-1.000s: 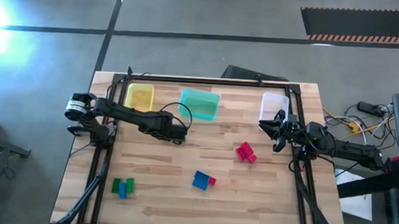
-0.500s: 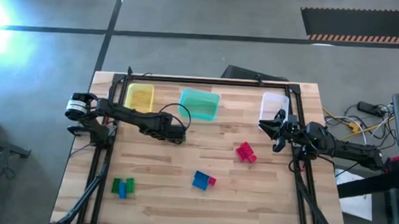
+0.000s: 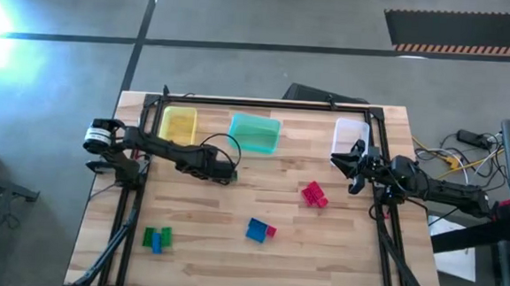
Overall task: Sort & place blocks by color
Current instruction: Put the blue game piece into the green bin
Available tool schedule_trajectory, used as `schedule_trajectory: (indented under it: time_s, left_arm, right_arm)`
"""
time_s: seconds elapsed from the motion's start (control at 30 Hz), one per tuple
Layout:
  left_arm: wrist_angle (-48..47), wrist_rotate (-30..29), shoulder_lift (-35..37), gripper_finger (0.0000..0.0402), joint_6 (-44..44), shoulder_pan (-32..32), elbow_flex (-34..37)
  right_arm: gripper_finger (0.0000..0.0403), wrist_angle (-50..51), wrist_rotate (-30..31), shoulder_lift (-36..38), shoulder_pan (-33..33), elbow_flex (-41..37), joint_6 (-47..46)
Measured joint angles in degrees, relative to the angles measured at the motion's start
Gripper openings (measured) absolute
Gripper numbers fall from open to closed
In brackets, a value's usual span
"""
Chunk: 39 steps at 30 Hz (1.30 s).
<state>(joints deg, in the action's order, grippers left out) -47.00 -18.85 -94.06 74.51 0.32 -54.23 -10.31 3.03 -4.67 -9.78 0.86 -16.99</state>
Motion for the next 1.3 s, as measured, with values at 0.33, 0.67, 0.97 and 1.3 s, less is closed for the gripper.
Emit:
schedule_trajectory:
  time_s: [0.33,0.67,0.97,1.3]
  left_arm:
    - [3.00,0.34,0.00,0.0241,-0.07,0.00,1.86]
    - [3.55,0.38,0.00,0.0162,1.70,0.00,4.54]
    - [4.02,0.22,0.14,0.0128,1.72,0.00,4.65]
    - [-2.08,0.55,1.17,0.0128,-0.03,0.00,0.20]
  right_arm:
    - [0.0068,0.00,0.02,0.00,0.00,0.00,0.01]
    - [0.0068,0.00,0.04,0.00,0.00,0.00,0.01]
    - [0.0068,0.00,0.04,0.00,0.00,0.00,0.04]
    - [0.0068,0.00,0.03,0.00,0.00,0.00,0.04]
